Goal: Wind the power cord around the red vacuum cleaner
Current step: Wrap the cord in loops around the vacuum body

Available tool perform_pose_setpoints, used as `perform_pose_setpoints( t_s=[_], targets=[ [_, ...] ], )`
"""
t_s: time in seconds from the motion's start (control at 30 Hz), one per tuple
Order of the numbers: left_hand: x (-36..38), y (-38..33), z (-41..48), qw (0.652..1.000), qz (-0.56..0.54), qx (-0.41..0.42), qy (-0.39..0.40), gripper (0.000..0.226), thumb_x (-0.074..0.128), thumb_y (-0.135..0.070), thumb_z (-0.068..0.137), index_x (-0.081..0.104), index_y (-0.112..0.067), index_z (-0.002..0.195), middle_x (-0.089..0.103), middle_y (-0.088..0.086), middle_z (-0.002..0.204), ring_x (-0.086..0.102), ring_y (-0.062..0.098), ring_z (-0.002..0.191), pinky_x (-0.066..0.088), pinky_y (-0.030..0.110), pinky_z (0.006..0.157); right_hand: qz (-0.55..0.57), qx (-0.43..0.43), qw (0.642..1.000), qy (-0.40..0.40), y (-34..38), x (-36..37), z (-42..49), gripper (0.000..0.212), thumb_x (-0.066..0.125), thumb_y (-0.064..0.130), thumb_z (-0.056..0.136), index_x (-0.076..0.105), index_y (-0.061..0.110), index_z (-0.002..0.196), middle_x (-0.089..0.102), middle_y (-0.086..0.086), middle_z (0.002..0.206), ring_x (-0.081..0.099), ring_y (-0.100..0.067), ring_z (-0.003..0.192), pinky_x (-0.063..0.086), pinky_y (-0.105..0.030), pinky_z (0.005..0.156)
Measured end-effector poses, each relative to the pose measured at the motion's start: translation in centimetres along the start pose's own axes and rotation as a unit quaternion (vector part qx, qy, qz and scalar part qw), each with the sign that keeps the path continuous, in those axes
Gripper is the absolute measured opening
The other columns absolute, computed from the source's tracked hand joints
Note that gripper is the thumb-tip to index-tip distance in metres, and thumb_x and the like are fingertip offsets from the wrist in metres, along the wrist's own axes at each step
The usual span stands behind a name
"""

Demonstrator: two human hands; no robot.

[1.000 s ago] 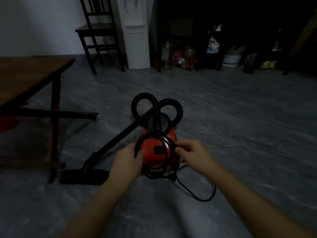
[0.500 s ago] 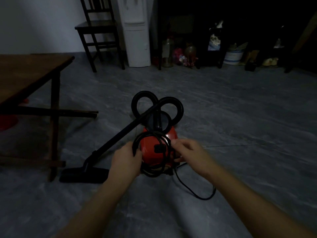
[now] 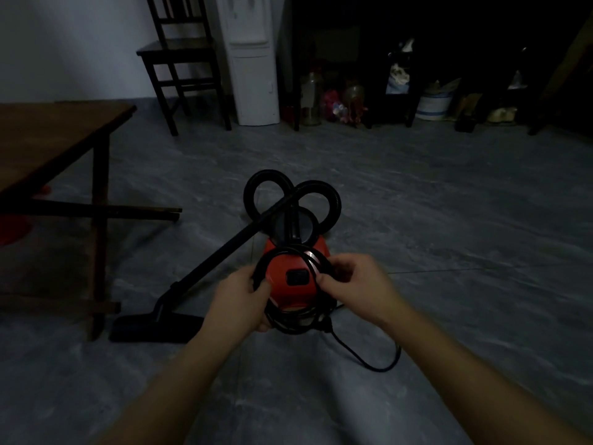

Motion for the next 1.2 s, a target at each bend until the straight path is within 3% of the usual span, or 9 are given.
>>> perform_pose_setpoints(
  t_s=[0.2, 0.37, 0.5, 0.6, 0.7, 0.8, 0.9, 1.07, 1.2],
  targets=[
    [-0.2, -0.2, -0.2, 1.000, -0.013, -0.005, -0.017, 0.016, 0.054, -0.009, 0.094, 0.060, -0.014, 0.081, 0.067, 0.012, 0.059, 0.069, 0.027, 0.046, 0.056, 0.034, 0.042, -0.088, -0.015, 0.996, 0.012, 0.0, 0.5, -0.1, 0.041, 0.063, 0.052, 0.065, 0.074, 0.025, 0.094, 0.076, 0.004, 0.084, 0.073, -0.009, 0.079, 0.061, -0.041, 0.078],
    [0.5, -0.7, -0.1, 0.999, -0.023, -0.009, 0.030, 0.009, 0.061, -0.018, 0.094, 0.063, -0.010, 0.090, 0.075, 0.010, 0.069, 0.073, 0.030, 0.057, 0.059, 0.034, 0.048, -0.067, -0.003, 0.998, -0.004, -1.1, -0.2, 0.4, 0.026, 0.061, 0.042, 0.076, 0.073, 0.026, 0.092, 0.075, 0.001, 0.079, 0.073, -0.017, 0.072, 0.061, -0.050, 0.068],
    [0.4, -1.1, 0.2, 0.998, 0.022, 0.008, 0.054, 0.021, 0.074, -0.026, 0.087, 0.060, -0.016, 0.074, 0.069, -0.002, 0.059, 0.074, 0.022, 0.070, 0.060, 0.043, 0.060, -0.081, 0.001, 0.997, -0.010, -1.0, -0.8, 0.4, 0.012, 0.062, 0.026, 0.091, 0.073, 0.027, 0.097, 0.075, 0.002, 0.083, 0.072, -0.016, 0.074, 0.061, -0.048, 0.071],
    [0.9, -1.2, 0.0, 0.994, -0.055, -0.007, 0.090, 0.011, 0.074, -0.020, 0.087, 0.066, -0.014, 0.091, 0.075, 0.001, 0.074, 0.075, 0.023, 0.080, 0.061, 0.046, 0.069, -0.078, 0.001, 0.997, -0.006, -1.0, -1.3, 0.5, 0.015, 0.060, 0.022, 0.094, 0.073, 0.028, 0.100, 0.076, 0.004, 0.086, 0.072, -0.014, 0.079, 0.061, -0.049, 0.075],
    [0.9, -1.2, 0.1, 0.990, -0.092, -0.016, 0.109, 0.021, 0.074, -0.023, 0.086, 0.068, -0.016, 0.105, 0.078, 0.009, 0.089, 0.075, 0.026, 0.089, 0.061, 0.045, 0.077, -0.061, 0.002, 0.998, 0.008, -0.9, -1.5, 0.4, 0.017, 0.061, 0.019, 0.095, 0.074, 0.026, 0.102, 0.077, 0.004, 0.090, 0.073, -0.012, 0.084, 0.060, -0.048, 0.081],
    [0.3, -1.1, 0.6, 0.990, -0.076, -0.005, 0.116, 0.024, 0.076, -0.027, 0.084, 0.070, -0.020, 0.106, 0.078, 0.005, 0.090, 0.074, 0.022, 0.093, 0.061, 0.042, 0.081, -0.088, -0.026, 0.995, 0.045, -0.4, -0.6, 0.1, 0.017, 0.062, 0.021, 0.093, 0.074, 0.028, 0.103, 0.076, 0.006, 0.094, 0.071, -0.009, 0.090, 0.059, -0.043, 0.085],
    [0.5, -1.4, 0.4, 0.989, -0.034, 0.010, 0.145, 0.022, 0.077, -0.024, 0.083, 0.072, -0.020, 0.104, 0.077, 0.007, 0.091, 0.074, 0.017, 0.089, 0.060, 0.028, 0.072, -0.115, -0.050, 0.989, 0.075, 0.2, 0.5, -0.1, 0.018, 0.063, 0.020, 0.093, 0.074, 0.028, 0.103, 0.073, 0.009, 0.094, 0.068, -0.005, 0.089, 0.056, -0.032, 0.082],
    [2.0, -1.0, -0.5, 0.976, 0.053, 0.014, 0.212, 0.007, 0.076, -0.023, 0.085, 0.076, -0.022, 0.092, 0.078, 0.004, 0.080, 0.075, 0.022, 0.082, 0.060, 0.037, 0.076, -0.123, -0.067, 0.986, 0.092, 1.1, 1.2, -0.5, 0.023, 0.063, 0.019, 0.094, 0.075, 0.030, 0.111, 0.074, 0.014, 0.101, 0.067, 0.003, 0.092, 0.049, -0.012, 0.079],
    [1.1, -1.4, 0.0, 0.982, 0.071, 0.046, 0.171, 0.006, 0.072, -0.016, 0.088, 0.077, -0.017, 0.090, 0.078, 0.006, 0.077, 0.075, 0.023, 0.077, 0.060, 0.035, 0.069, -0.088, -0.052, 0.992, 0.078, 1.2, 1.0, -0.3, 0.018, 0.064, 0.021, 0.093, 0.076, 0.031, 0.103, 0.075, 0.011, 0.095, 0.070, -0.004, 0.090, 0.058, -0.030, 0.085]
  ],
)
Point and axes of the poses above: each hand's wrist, its own z-axis towards the middle knuckle, its own x-axis out of the palm, y = z × x, the point moved 10 cm from there along z, towards the middle knuckle
